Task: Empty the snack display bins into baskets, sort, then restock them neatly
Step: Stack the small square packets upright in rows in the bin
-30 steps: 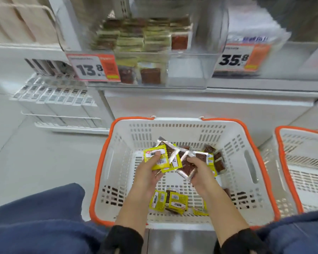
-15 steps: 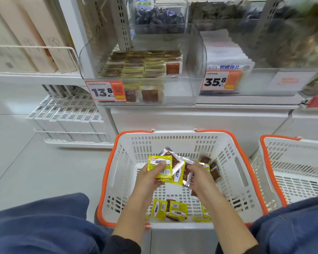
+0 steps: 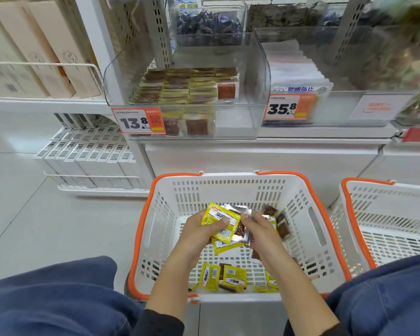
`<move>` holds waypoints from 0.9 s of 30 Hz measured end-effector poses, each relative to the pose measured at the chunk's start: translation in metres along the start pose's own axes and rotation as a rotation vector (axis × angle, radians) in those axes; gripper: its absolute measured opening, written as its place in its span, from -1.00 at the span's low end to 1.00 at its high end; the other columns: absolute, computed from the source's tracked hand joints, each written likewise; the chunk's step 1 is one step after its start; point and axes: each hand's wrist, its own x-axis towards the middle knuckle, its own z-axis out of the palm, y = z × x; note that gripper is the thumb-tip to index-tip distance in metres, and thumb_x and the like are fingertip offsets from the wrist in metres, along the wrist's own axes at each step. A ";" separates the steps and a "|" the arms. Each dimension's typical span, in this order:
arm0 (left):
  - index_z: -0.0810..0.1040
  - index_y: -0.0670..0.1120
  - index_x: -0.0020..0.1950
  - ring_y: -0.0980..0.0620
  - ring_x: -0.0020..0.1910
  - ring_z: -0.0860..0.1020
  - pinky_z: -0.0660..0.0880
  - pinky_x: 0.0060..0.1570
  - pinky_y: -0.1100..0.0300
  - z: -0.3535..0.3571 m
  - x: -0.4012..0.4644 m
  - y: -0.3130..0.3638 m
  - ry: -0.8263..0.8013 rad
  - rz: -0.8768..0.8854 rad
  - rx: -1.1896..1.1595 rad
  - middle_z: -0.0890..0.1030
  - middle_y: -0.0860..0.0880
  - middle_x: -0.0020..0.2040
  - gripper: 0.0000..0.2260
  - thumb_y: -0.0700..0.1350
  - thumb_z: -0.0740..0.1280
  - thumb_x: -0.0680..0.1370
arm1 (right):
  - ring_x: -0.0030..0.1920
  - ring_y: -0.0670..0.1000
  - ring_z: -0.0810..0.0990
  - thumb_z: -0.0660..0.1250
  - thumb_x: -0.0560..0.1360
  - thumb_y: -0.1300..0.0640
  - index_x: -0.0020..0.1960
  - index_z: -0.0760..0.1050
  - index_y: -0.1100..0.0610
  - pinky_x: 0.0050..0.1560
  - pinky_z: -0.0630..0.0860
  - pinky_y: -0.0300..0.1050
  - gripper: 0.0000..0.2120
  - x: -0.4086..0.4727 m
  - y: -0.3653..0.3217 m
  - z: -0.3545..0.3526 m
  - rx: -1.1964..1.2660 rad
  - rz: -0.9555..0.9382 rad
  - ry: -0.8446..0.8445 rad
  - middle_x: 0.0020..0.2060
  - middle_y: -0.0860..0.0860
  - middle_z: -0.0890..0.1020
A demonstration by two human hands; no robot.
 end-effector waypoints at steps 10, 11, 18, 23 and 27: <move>0.65 -0.11 -0.01 -0.08 -0.08 0.67 0.57 -0.06 0.10 -0.008 0.001 0.002 0.400 0.161 -0.183 0.71 -0.11 -0.09 -0.91 -0.22 0.43 0.50 | -0.05 0.10 0.57 0.22 0.61 0.19 0.25 0.44 0.15 -0.12 0.53 -0.01 -0.78 0.002 0.001 -0.002 0.105 0.081 0.206 -0.04 0.13 0.59; 0.66 -0.09 -0.03 -0.04 -0.09 0.67 0.57 -0.07 0.14 -0.004 -0.001 0.004 0.420 0.233 -0.145 0.71 -0.07 -0.11 -0.91 -0.22 0.43 0.50 | -0.03 0.12 0.57 0.23 0.61 0.20 0.25 0.42 0.13 -0.12 0.53 0.00 -0.78 0.000 0.002 0.001 0.109 0.100 0.190 -0.05 0.12 0.59; 0.69 0.06 -0.07 0.16 -0.06 0.64 0.56 0.05 0.19 0.024 -0.006 -0.003 0.236 0.428 0.277 0.70 0.11 -0.13 -0.80 -0.26 0.44 0.48 | -0.16 0.06 0.65 0.20 0.63 0.22 0.04 0.52 0.11 -0.15 0.61 0.02 -0.87 -0.006 -0.004 0.016 0.331 0.096 0.071 -0.15 0.09 0.65; 0.64 0.09 0.15 0.44 0.18 0.45 0.36 0.17 0.52 0.030 -0.008 -0.010 0.277 0.613 0.531 0.56 0.24 0.17 -0.64 -0.32 0.34 0.51 | -0.27 -0.01 0.62 0.16 0.63 0.24 0.10 0.55 0.14 -0.18 0.61 -0.03 -0.80 -0.009 -0.006 0.016 0.406 0.083 0.031 -0.24 0.03 0.64; 0.65 0.00 0.18 0.35 0.22 0.44 0.28 0.27 0.52 0.030 -0.004 -0.019 0.249 0.717 0.719 0.64 0.12 0.16 -0.58 -0.33 0.32 0.41 | -0.17 0.05 0.60 0.15 0.65 0.11 0.15 0.54 0.18 -0.26 0.62 -0.08 -0.76 -0.010 -0.006 0.017 0.501 0.119 0.034 -0.11 0.12 0.60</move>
